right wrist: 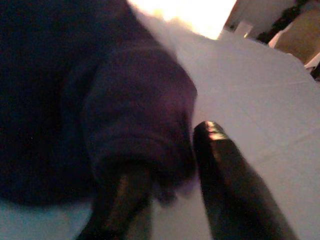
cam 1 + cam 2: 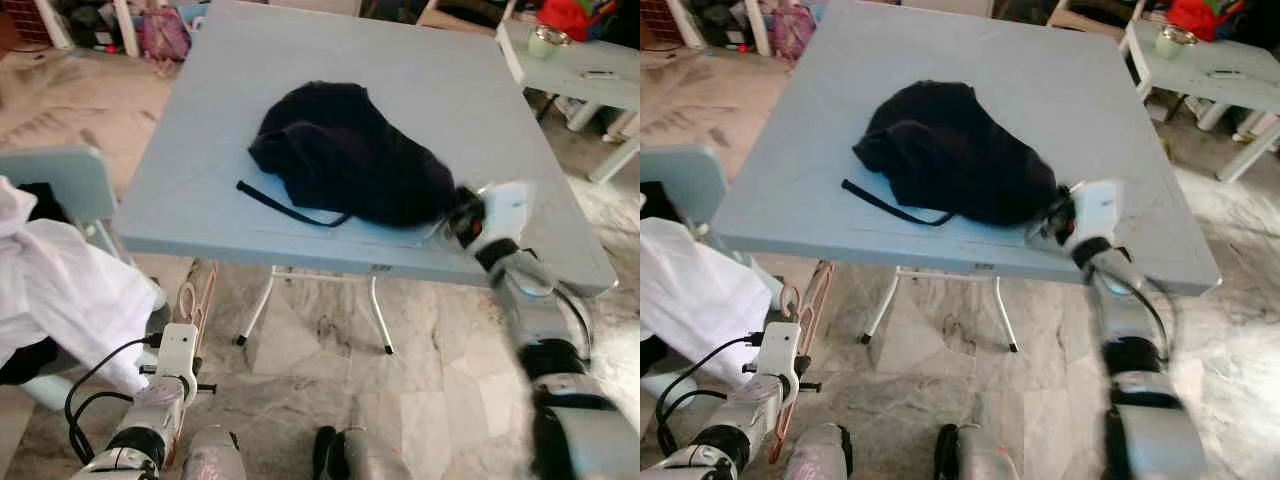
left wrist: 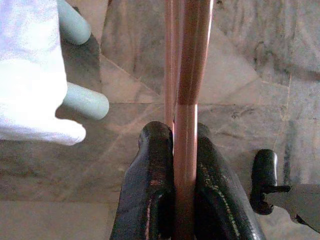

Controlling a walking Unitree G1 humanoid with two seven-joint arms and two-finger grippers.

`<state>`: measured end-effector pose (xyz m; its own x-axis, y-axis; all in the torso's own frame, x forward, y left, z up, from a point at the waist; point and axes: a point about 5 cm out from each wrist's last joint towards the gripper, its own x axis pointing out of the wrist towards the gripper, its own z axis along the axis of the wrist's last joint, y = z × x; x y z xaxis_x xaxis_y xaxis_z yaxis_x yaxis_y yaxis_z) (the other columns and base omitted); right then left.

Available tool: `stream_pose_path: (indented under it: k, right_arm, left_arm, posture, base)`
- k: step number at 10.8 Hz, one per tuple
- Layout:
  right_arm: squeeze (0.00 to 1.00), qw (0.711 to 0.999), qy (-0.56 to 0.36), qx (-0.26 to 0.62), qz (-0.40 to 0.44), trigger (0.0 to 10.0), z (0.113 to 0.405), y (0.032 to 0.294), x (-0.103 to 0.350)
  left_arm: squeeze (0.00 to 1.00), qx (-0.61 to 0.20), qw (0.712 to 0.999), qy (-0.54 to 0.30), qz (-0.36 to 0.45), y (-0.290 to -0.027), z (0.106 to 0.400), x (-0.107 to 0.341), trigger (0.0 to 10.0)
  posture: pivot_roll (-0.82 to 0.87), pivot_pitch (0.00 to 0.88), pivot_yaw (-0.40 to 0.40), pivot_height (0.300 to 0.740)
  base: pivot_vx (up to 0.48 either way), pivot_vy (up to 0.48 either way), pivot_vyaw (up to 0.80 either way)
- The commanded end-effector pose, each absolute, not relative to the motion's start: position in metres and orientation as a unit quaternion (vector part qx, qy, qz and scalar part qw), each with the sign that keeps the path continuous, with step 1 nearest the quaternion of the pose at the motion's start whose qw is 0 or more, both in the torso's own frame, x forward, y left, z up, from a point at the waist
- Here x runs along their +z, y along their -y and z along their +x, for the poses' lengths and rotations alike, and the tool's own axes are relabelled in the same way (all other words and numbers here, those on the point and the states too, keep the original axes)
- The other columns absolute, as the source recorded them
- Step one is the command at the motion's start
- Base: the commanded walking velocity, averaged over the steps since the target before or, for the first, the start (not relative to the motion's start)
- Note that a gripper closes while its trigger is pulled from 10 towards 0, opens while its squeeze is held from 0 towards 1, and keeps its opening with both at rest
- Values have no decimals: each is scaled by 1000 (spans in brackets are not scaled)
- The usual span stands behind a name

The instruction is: Hang hanger

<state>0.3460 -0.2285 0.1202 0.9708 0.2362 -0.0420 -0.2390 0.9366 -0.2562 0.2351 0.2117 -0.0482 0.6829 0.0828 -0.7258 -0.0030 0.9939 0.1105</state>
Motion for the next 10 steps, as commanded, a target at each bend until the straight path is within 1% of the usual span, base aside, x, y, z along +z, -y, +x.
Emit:
stream_pose_path:
  k: [1,2,3,4,5,6,7,8,9,10]
  right_arm:
    - [1000,977,-73,146,-140,10000,340,235,103]
    - [1000,960,-111,214,-143,10000,329,234,93]
    - [1000,950,-97,274,-114,10000,322,228,101]
    - [1000,947,-81,288,-120,10000,323,227,107]
    - [1000,944,-59,311,-96,10000,324,221,115]
    - [1000,939,-57,319,-117,10000,325,220,116]
    - [1000,943,-61,311,-103,10000,324,221,118]
    - [1000,936,-62,326,-117,10000,323,225,122]
    - [1000,925,-72,357,-104,10000,316,230,126]
    - [1000,923,-89,353,-127,10000,310,240,121]
  left_arm:
    - [0,19,916,-397,50,-211,233,-50,10000]
    - [0,17,917,-396,50,-211,233,-49,10000]
    - [0,17,917,-395,49,-212,233,-49,10000]
    - [0,17,917,-395,48,-212,233,-49,10000]
    - [0,15,917,-395,50,-211,234,-49,10000]
    - [0,16,917,-395,50,-211,233,-49,10000]
    - [0,17,917,-394,50,-211,233,-49,10000]
    - [0,19,918,-394,51,-212,233,-49,10000]
    - [0,23,920,-389,52,-214,233,-48,10000]
    - [0,29,925,-376,50,-216,235,-46,10000]
  posture:
    - [28,135,-92,740]
    - [28,137,-91,740]
    - [24,138,-90,740]
    - [22,138,-89,740]
    - [24,137,-89,740]
    - [29,137,-89,740]
    - [31,137,-89,740]
    - [32,137,-88,740]
    - [28,136,-86,740]
    - [22,138,-89,740]
  base:
    - [0,0,0]
    - [0,0,0]
    - [0,0,0]
    - [0,0,0]
    - [0,0,0]
    - [0,0,0]
    - [0,0,0]
    - [0,0,0]
    - [0,0,0]
    - [0,0,0]
